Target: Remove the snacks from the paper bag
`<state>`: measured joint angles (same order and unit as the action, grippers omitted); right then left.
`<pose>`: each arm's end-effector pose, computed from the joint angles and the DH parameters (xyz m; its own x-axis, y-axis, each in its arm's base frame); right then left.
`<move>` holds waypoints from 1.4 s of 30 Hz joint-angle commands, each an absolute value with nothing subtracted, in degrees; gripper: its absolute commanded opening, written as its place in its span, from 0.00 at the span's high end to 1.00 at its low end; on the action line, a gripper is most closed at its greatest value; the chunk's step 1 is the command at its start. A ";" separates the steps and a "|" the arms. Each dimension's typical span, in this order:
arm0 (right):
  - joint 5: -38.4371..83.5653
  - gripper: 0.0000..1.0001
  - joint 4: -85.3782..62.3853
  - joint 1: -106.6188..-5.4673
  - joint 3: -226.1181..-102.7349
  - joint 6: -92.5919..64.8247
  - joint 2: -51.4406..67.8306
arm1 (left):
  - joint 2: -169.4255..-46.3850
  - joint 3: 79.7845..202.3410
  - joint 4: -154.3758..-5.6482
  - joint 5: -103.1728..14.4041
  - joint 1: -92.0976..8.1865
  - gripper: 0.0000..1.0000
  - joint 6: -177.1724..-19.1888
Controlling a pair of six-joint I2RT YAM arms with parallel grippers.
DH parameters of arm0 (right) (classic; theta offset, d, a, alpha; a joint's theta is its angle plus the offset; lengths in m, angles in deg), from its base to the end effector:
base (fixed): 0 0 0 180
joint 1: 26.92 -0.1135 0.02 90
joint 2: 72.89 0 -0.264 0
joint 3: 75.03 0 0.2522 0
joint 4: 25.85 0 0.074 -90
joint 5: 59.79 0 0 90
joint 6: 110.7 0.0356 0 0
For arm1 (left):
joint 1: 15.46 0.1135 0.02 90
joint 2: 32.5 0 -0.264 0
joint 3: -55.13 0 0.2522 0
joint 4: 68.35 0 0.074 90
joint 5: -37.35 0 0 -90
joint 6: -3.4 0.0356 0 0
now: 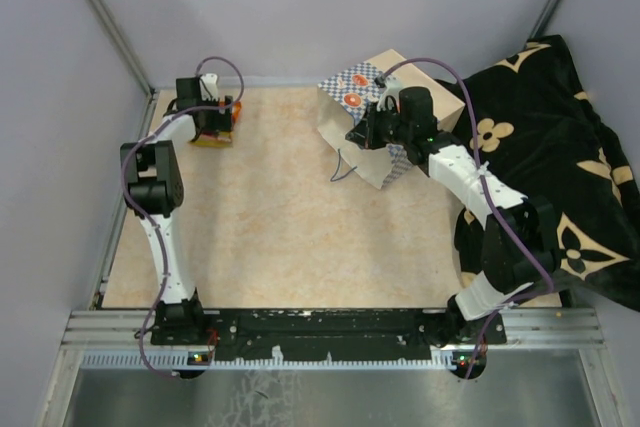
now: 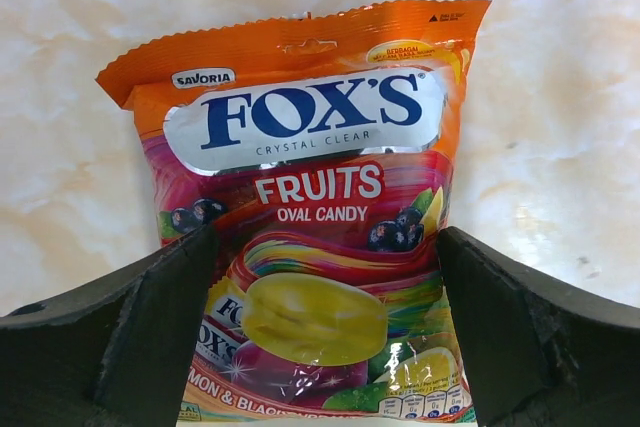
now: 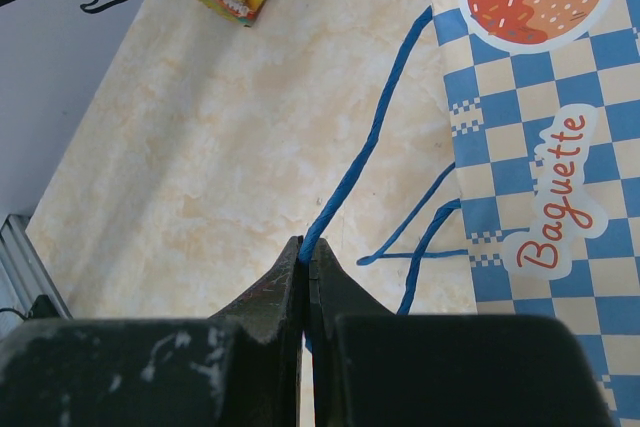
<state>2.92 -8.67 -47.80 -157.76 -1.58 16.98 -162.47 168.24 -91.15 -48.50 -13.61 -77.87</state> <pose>0.3361 0.1457 0.3026 -0.5952 0.0845 -0.7991 -0.5421 0.6919 0.4769 0.5151 0.0141 0.1728 -0.6269 0.1312 -0.7679 0.1200 0.9902 0.0712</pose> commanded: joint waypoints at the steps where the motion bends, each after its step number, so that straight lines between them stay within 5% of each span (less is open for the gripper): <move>1: 2.05 1.00 -10.49 -48.12 -157.14 -2.33 15.36 | -164.58 169.40 -93.15 -50.05 -10.91 0.03 -74.27; 16: 1.37 1.00 -11.31 -48.10 -156.17 -1.72 15.01 | -171.15 182.60 -98.74 -48.68 -5.22 0.04 -67.47; 27: 2.11 1.00 -9.63 -48.10 -156.87 -2.45 14.12 | -166.49 181.50 -97.08 -48.85 -6.58 0.00 -69.66; 34: 3.58 1.00 -8.57 -48.10 -159.45 -2.46 14.82 | -147.43 167.91 -92.42 -46.71 -13.06 0.00 -78.13; 42: 8.30 1.00 -2.56 -48.10 -168.29 -4.57 15.85 | -130.63 141.52 -66.92 -33.67 -24.74 0.00 -100.36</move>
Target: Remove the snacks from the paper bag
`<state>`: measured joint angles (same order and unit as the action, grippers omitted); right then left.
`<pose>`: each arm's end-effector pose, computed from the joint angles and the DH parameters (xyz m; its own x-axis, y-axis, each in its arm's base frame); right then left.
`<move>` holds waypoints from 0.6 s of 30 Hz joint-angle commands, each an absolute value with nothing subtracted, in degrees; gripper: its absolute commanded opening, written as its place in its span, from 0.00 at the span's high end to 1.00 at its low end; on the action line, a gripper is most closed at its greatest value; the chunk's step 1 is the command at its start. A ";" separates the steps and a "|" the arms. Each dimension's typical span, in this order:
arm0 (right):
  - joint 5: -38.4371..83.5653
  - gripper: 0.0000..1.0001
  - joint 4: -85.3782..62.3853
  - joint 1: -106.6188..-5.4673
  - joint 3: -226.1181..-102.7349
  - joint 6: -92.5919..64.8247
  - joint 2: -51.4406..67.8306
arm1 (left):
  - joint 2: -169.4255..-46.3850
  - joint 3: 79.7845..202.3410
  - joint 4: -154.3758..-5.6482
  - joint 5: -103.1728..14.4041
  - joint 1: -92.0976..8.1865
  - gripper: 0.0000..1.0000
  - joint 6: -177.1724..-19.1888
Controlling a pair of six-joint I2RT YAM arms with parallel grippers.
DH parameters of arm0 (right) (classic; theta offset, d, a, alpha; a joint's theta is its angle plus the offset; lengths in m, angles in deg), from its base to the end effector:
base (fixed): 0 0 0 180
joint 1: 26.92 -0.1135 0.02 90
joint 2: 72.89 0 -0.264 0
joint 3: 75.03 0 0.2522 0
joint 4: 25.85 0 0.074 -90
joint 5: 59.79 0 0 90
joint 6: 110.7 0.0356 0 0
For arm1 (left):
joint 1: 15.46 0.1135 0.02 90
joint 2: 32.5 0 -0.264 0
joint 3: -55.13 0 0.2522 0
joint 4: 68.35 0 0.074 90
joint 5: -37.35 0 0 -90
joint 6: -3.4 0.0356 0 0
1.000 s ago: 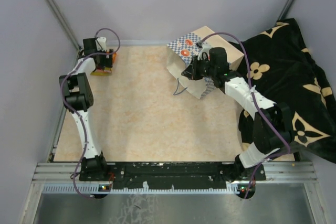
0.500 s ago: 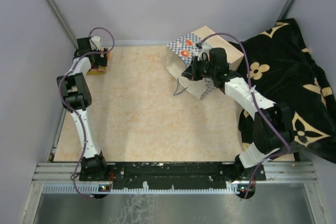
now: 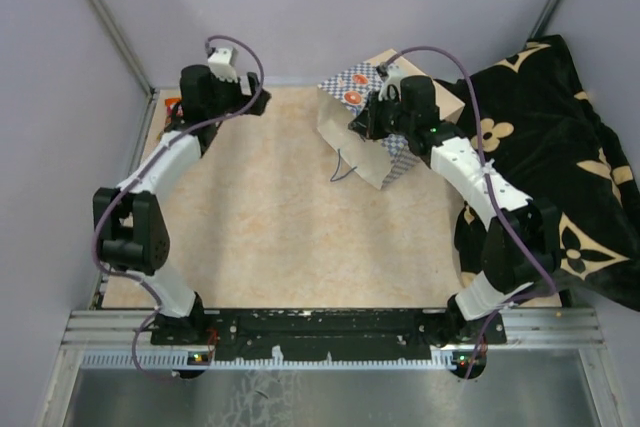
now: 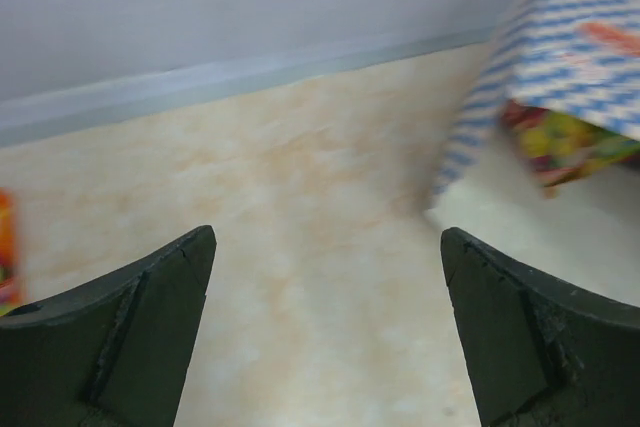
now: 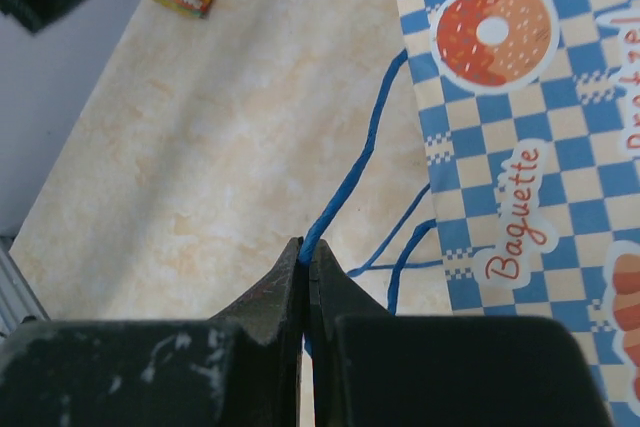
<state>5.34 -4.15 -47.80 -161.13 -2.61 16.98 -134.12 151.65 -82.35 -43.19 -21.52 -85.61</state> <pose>0.3376 0.1448 0.3152 -0.5925 0.0755 -0.8020 -0.5198 0.7247 0.4522 0.4245 -0.0509 0.3140 -0.3209 0.0512 -0.9457 0.2642 0.9638 -0.0374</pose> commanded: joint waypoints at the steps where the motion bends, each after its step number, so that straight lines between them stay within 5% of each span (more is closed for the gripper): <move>1: 9.12 1.00 -1.78 -48.10 -169.52 -4.80 15.91 | -129.79 138.63 -63.11 -31.63 -25.45 0.00 -104.16; 10: 15.29 1.00 2.41 -48.10 -178.39 -4.40 16.61 | -141.99 122.15 -6.10 -20.96 -35.24 0.03 -135.18; 18: 16.57 1.00 2.68 -48.11 -176.42 -3.30 13.74 | -156.83 130.84 3.09 -29.85 -42.88 0.05 -138.55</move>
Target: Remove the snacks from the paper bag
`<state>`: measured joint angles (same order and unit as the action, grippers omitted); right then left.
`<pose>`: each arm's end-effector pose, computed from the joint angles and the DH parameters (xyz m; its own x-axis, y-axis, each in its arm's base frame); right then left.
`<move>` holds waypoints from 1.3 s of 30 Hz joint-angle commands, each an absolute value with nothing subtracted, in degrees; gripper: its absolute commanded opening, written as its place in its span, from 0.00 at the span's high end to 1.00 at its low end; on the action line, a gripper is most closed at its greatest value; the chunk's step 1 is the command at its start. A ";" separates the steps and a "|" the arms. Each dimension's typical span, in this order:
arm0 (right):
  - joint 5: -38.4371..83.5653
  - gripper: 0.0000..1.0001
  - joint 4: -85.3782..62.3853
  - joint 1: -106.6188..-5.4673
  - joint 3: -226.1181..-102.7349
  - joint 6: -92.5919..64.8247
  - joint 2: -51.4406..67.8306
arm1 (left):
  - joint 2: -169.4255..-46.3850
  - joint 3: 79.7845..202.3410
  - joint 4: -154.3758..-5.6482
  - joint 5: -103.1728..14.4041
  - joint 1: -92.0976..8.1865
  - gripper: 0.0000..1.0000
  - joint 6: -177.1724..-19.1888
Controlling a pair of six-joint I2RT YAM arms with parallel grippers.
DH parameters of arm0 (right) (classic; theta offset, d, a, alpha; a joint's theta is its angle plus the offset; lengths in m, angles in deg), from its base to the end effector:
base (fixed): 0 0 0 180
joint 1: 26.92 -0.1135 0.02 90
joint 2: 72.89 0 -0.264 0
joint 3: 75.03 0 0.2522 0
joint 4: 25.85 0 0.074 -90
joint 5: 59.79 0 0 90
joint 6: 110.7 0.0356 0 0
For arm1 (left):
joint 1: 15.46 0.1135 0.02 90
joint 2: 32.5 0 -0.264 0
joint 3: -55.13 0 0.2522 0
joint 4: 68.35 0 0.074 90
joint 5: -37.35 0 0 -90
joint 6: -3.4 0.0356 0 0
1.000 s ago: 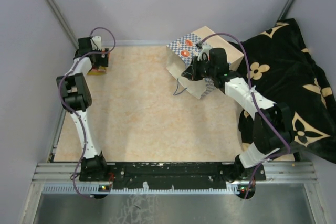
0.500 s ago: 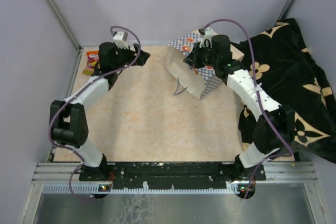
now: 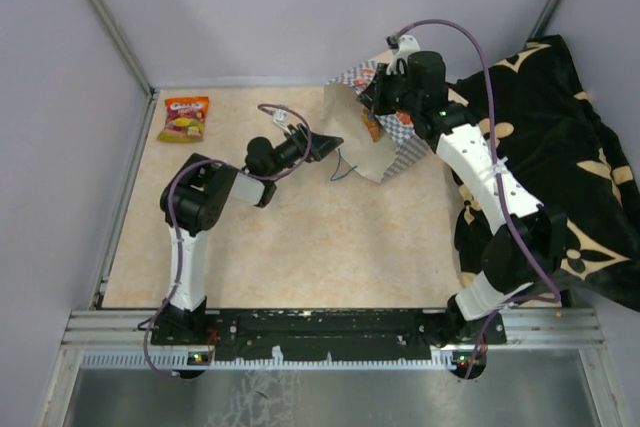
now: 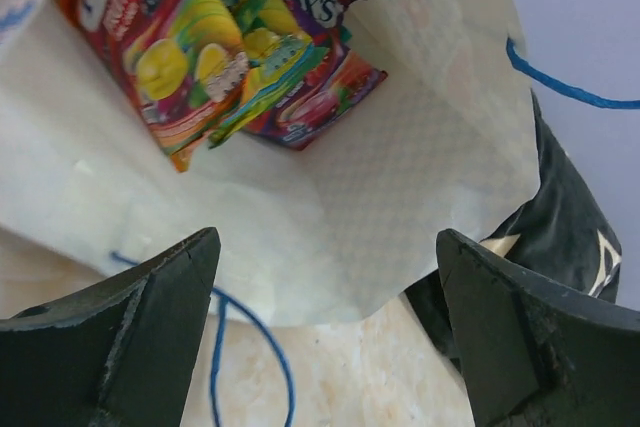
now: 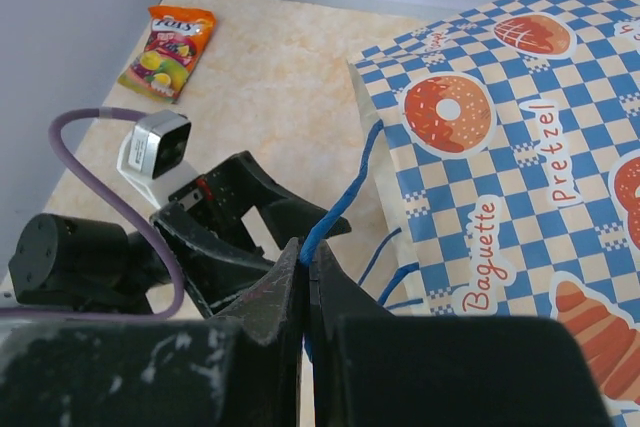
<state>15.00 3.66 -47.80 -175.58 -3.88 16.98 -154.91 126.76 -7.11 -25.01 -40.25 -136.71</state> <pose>0.3422 0.1405 0.3893 -0.4553 0.1252 -0.8815 -0.4640 0.8116 0.3549 0.3787 -0.1931 0.1602 -0.4971 -0.5191 -0.6953 0.6303 0.3347 -0.7005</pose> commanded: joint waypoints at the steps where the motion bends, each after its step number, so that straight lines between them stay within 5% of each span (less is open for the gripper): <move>1: 16.71 1.00 2.83 -48.10 -175.99 -3.23 13.41 | -157.21 131.73 0.87 -32.21 -43.68 0.05 -137.03; 8: 16.17 1.00 2.91 -48.14 -172.70 -2.81 10.87 | -160.98 139.68 -11.74 -50.35 -49.07 0.03 -122.83; 22: 15.94 1.00 2.56 -48.10 -167.28 -3.48 5.75 | -173.50 166.07 -38.82 -61.12 -52.31 0.08 -116.03; 28: 16.44 1.00 2.51 -48.10 -165.98 -4.46 5.00 | -173.10 163.80 -36.67 -61.87 -53.15 0.31 -115.90; 35: 17.04 1.00 2.21 -48.01 -167.46 -4.61 6.05 | -163.31 151.33 -31.20 -60.66 -53.50 0.98 -113.19; 39: 17.07 1.00 2.00 -47.63 -168.46 -4.48 6.90 | -152.75 137.66 -25.05 -58.82 -53.64 1.00 -110.86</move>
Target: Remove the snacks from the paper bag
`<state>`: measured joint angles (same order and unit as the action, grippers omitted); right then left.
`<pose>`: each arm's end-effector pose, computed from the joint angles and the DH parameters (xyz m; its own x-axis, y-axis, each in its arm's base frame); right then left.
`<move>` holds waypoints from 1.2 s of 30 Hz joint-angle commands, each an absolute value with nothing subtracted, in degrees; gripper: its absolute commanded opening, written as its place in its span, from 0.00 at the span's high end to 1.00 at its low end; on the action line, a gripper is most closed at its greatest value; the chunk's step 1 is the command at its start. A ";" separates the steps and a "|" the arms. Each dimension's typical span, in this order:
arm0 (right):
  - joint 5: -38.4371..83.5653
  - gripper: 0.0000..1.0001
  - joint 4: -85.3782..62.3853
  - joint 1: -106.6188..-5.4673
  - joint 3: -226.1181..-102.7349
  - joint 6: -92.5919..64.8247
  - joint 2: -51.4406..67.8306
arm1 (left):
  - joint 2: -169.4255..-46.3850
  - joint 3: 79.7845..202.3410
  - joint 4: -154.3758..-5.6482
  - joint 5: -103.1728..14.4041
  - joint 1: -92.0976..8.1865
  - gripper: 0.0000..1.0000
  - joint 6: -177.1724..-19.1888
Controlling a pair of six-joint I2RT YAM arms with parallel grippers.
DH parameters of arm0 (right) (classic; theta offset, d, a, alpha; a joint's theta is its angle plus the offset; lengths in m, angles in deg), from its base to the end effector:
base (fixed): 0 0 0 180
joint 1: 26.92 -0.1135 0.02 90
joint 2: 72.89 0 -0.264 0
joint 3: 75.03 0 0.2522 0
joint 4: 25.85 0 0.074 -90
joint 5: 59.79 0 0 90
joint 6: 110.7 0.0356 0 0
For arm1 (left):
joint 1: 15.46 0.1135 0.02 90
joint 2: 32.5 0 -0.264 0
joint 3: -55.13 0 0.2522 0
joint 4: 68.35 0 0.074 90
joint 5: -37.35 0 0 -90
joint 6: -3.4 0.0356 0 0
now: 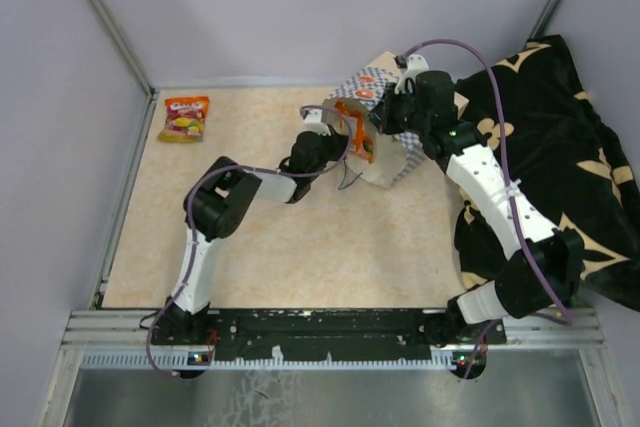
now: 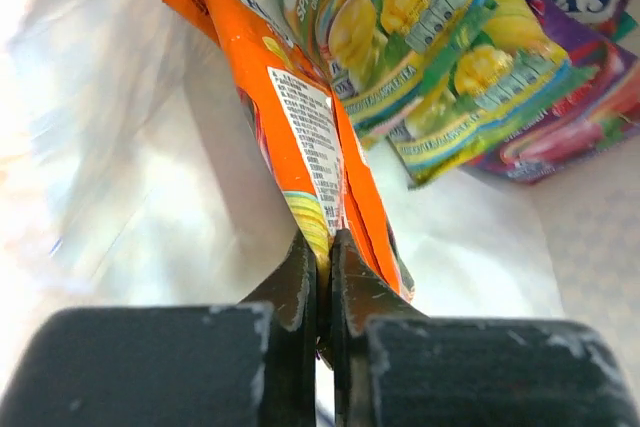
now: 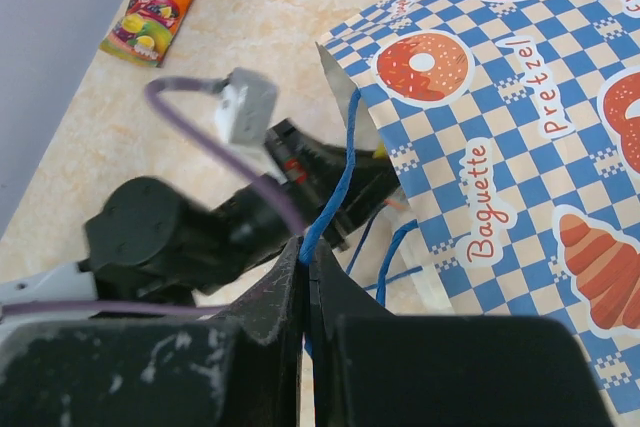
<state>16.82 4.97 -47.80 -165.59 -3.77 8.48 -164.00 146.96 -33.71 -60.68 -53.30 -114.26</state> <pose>0.3057 0.1254 0.3747 -0.4890 0.1167 -0.8644 -0.4238 0.8344 0.3524 0.3962 -0.3015 0.1406 -0.2923 -0.3550 -0.8880 0.4085 0.7932 -0.4516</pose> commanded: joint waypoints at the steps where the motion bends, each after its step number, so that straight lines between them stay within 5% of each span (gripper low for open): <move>1: 17.04 1.00 1.88 -47.53 -168.69 -4.44 7.17 | -149.34 133.87 -24.18 -58.14 -53.68 1.00 -111.09; 7: 16.91 1.00 1.34 -47.05 -170.38 -4.27 9.28 | -126.04 109.81 -23.69 -57.17 -54.39 1.00 -111.02; 16: 15.83 1.00 0.71 -46.99 -169.40 -3.00 11.18 | -105.23 110.13 -69.84 -87.55 -49.69 1.00 -112.22; 21: 15.38 1.00 1.19 -47.04 -169.32 -2.86 11.71 | -109.02 120.83 -97.17 -86.86 -38.82 1.00 -132.98; 27: 14.69 1.00 1.67 -47.04 -168.82 -2.62 11.87 | -118.71 132.97 -111.02 -103.87 -38.52 1.00 -130.80; 36: 14.36 1.00 2.56 -47.66 -168.95 -2.57 12.48 | -152.62 165.31 -144.21 -123.52 -40.05 1.00 -135.66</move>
<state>14.96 3.83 -47.41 -167.95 -2.55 12.72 -142.14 154.26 -124.66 -109.24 -38.50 -133.52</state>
